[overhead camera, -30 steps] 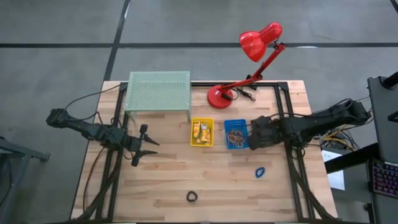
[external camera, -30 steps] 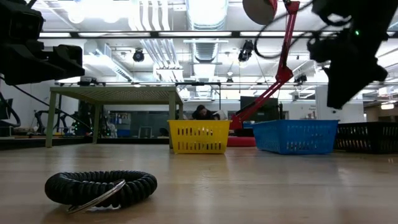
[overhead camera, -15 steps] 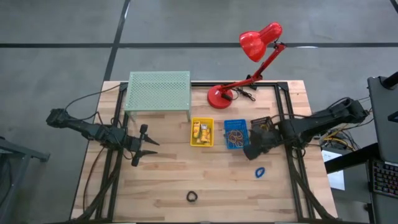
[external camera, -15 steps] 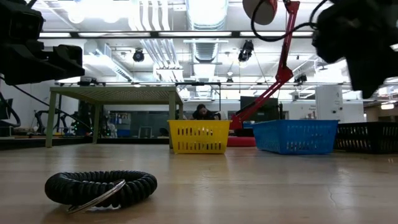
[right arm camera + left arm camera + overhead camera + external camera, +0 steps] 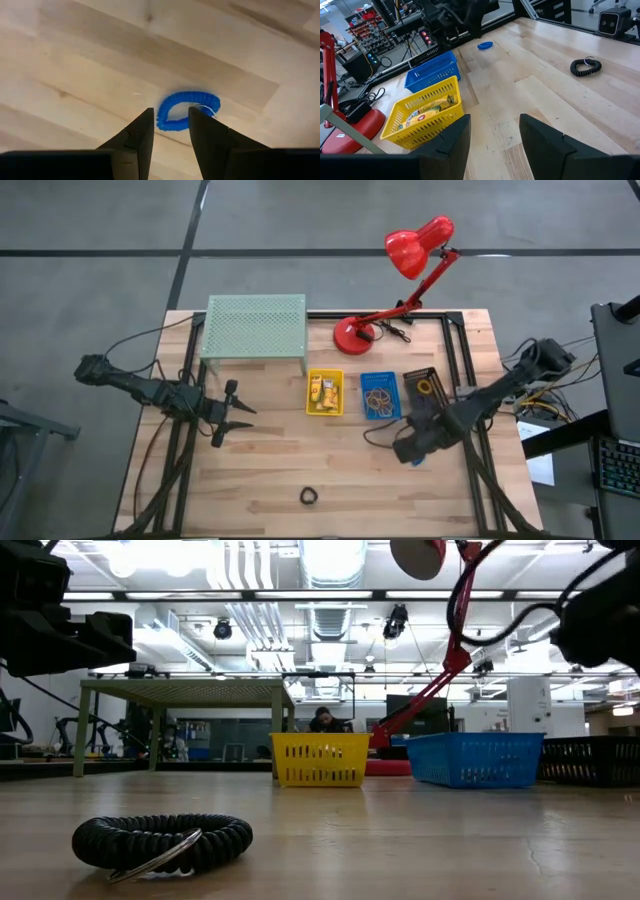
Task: Pick & Place Office Desk Supplies
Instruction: Put the blue spring keychain into the black basket
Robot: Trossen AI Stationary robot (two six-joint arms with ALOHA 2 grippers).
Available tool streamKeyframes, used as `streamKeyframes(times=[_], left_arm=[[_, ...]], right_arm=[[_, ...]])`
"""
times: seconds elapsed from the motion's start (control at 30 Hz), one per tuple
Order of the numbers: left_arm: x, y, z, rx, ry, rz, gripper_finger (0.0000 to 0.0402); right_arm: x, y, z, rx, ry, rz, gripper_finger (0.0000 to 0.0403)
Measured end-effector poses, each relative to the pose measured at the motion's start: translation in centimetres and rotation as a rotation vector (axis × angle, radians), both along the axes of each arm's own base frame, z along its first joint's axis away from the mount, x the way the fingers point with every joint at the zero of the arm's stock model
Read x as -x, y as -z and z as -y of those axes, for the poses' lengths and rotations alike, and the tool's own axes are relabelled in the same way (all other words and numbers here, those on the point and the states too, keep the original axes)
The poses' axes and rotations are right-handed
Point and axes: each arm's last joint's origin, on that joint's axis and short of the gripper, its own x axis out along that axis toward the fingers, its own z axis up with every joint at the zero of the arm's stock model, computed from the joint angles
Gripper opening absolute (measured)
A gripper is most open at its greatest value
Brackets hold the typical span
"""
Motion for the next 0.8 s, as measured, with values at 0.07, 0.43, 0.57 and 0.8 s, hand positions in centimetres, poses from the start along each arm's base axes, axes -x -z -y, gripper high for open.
streamKeyframes(times=[0.07,0.43,0.57,0.8], left_arm=[[0.0,0.0,0.0,0.0,0.0,0.0,0.0173],[0.0,0.0,0.0,-0.002,0.0,0.0,0.0173],[0.0,0.0,0.0,-0.003,0.0,0.0,0.0173],[0.0,0.0,0.0,-0.002,0.001,0.001,0.0173]], right_arm=[[-0.4,0.6,-0.5,-0.01,0.016,-0.004,0.0114],[-2.4,3.3,-2.4,-0.128,0.047,-0.021,0.0105],[-2.4,3.4,-2.5,-0.127,0.051,-0.025,0.0096],[-2.2,2.4,-2.4,-0.159,0.093,0.006,0.0079]])
